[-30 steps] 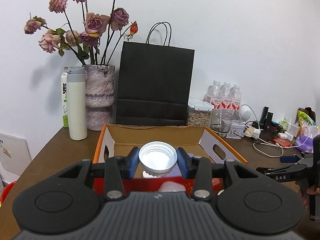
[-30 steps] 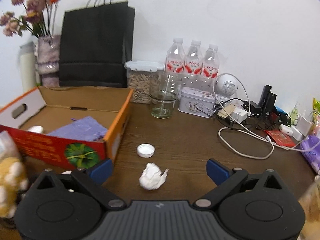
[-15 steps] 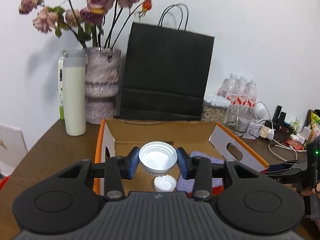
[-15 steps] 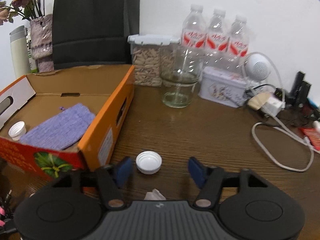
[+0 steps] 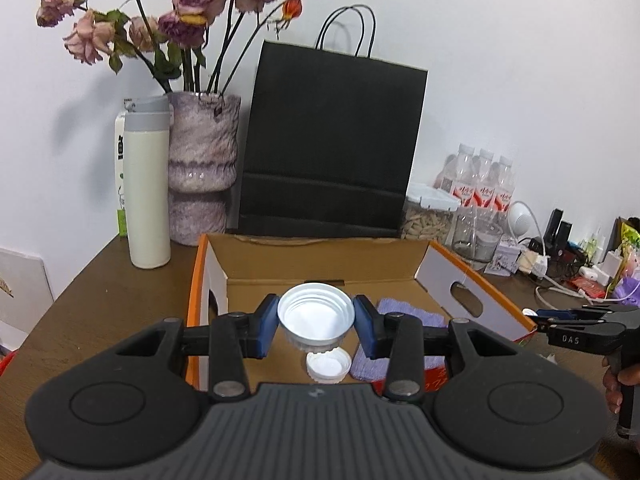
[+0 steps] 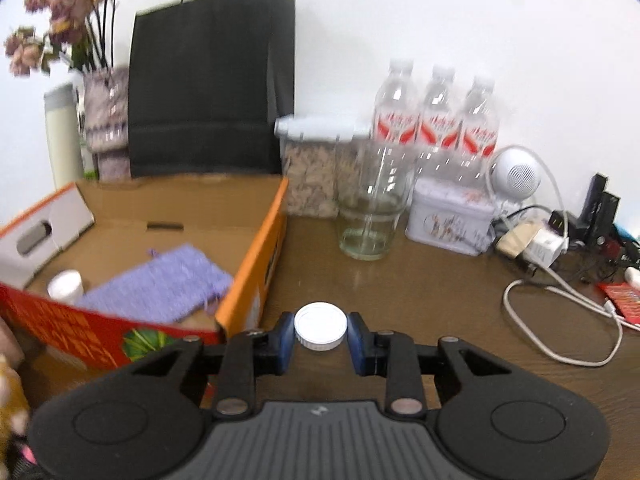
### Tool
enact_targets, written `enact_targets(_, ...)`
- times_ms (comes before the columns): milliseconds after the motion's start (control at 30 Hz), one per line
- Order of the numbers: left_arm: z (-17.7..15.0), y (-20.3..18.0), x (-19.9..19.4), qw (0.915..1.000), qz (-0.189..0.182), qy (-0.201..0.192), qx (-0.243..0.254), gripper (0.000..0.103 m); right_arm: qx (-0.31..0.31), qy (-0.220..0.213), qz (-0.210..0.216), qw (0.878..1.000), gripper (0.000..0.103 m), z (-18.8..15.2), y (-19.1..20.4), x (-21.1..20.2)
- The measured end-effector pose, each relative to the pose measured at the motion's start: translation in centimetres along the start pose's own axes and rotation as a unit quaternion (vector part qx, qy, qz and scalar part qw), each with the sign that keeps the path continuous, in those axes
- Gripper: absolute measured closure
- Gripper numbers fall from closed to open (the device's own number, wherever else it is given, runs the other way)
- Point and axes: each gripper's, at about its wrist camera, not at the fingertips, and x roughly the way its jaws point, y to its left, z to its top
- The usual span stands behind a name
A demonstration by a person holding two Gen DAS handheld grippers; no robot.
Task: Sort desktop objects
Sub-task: 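Grasp the small white cap with the right gripper while the left carries its cap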
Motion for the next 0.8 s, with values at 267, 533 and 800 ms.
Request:
enact_targets(267,1.1,-1.1,-1.8,0.9994,-0.013,-0.031,-0.001,0.062,0.017,-0.069,0.01,0.997,0.076,2.7,2.4,-4.0)
enact_targets(533,2.0,-1.9,-2.5,0.9985,-0.022,-0.049,-0.01,0.062,0.013,-0.097,0.052,0.994,0.076,4.3,7.0,-6.0)
enact_targets(800,2.6,-2.5,-1.9,0.9978,-0.028,-0.057,-0.017,0.062,0.028,-0.094,0.076,0.992,0.076,5.0,10.1,-6.1)
